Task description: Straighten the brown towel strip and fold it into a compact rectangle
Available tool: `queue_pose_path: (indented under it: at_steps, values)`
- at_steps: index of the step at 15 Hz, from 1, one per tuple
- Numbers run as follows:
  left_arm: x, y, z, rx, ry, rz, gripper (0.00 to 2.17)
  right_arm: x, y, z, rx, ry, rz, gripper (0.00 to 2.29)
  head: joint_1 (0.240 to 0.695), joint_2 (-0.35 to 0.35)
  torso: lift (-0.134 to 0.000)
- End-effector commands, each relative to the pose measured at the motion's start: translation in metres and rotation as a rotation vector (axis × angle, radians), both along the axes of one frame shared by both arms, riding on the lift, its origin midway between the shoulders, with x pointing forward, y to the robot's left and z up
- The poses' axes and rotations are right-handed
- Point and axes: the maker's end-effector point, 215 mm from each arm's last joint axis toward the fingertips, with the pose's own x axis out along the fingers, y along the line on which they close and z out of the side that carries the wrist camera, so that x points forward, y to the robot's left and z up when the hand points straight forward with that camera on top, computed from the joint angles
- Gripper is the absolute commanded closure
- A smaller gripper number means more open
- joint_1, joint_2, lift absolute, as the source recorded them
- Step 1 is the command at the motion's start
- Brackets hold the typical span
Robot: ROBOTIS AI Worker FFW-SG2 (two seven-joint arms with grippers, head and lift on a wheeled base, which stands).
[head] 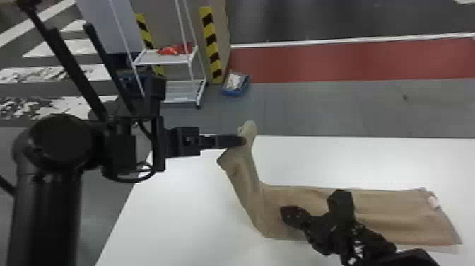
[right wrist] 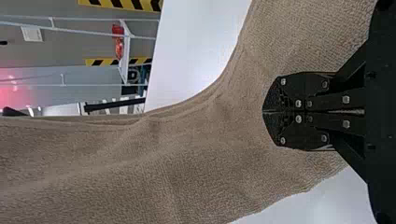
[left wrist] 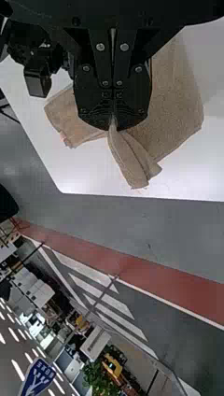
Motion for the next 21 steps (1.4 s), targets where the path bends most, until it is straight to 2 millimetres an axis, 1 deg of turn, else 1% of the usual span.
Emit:
queue_pose_path:
  at_steps: [1,2,3,4,5,6,7,9,10,11,12,13,14,16,17,18,19,21]
  values:
    - [-0.002,-0.009,0.000,-0.009,0.000,-0.013,1.44,0.005,-0.008,0.032,0.073,-0.044,-0.049,1.55,0.695,0.172,0.000]
    - [-0.005,-0.020,-0.002,-0.010,0.003,-0.031,1.44,0.007,-0.005,0.051,0.119,-0.065,-0.052,1.31,0.695,0.161,0.000]
    - [-0.009,-0.035,-0.007,0.000,0.006,-0.053,1.44,0.015,-0.023,0.065,0.133,-0.091,-0.085,1.01,0.695,0.155,0.000]
    - [-0.011,-0.050,-0.011,0.001,0.004,-0.061,1.44,0.026,-0.047,0.083,0.134,-0.136,-0.124,0.45,0.695,0.145,0.000]
    - [-0.008,-0.064,-0.016,0.006,-0.007,-0.061,1.44,0.030,-0.068,0.089,0.120,-0.160,-0.153,0.12,0.695,0.131,0.000]
    - [-0.008,-0.071,-0.023,0.022,-0.006,-0.056,1.44,0.036,-0.090,0.095,0.114,-0.186,-0.191,0.01,0.695,0.103,0.000]
    - [-0.003,-0.085,-0.025,0.030,-0.027,-0.048,1.44,0.043,-0.122,0.108,0.102,-0.228,-0.239,0.01,0.695,0.039,0.000]
    - [0.013,-0.116,-0.029,0.068,-0.116,-0.010,1.44,0.047,-0.185,0.119,0.090,-0.277,-0.329,0.03,0.695,-0.026,0.000]
    - [0.015,-0.136,-0.029,0.068,-0.153,-0.003,1.44,0.048,-0.219,0.124,0.090,-0.291,-0.382,0.03,0.695,-0.067,0.000]
    - [0.015,-0.156,-0.029,0.056,-0.171,0.001,1.44,0.047,-0.245,0.131,0.096,-0.315,-0.423,0.04,0.695,-0.102,0.000]
    - [0.011,-0.180,-0.035,0.071,-0.183,-0.008,1.44,0.045,-0.277,0.137,0.100,-0.328,-0.476,0.07,0.695,-0.146,0.000]
    - [0.003,-0.198,-0.049,0.145,-0.192,-0.020,1.45,0.042,-0.301,0.141,0.107,-0.336,-0.510,0.08,0.695,-0.231,0.000]
    - [-0.007,-0.217,-0.061,0.183,-0.190,-0.040,1.44,0.040,-0.320,0.146,0.101,-0.351,-0.530,0.08,0.695,-0.269,0.000]
    - [-0.023,-0.246,-0.076,0.251,-0.195,-0.071,1.44,0.031,-0.349,0.144,0.109,-0.365,-0.562,0.08,0.695,-0.345,0.000]
    - [-0.030,-0.258,-0.085,0.266,-0.183,-0.082,1.44,0.028,-0.358,0.142,0.109,-0.373,-0.570,0.08,0.695,-0.350,0.000]
    - [-0.031,-0.266,-0.094,0.284,-0.181,-0.079,1.44,0.026,-0.365,0.141,0.108,-0.380,-0.574,0.08,0.695,-0.350,0.000]
    - [-0.025,-0.262,-0.108,0.319,-0.187,-0.060,1.45,0.025,-0.367,0.141,0.116,-0.392,-0.570,0.08,0.695,-0.350,0.000]
    - [-0.014,-0.258,-0.128,0.332,-0.178,-0.034,1.45,0.019,-0.377,0.142,0.109,-0.422,-0.567,0.08,0.695,-0.350,0.000]
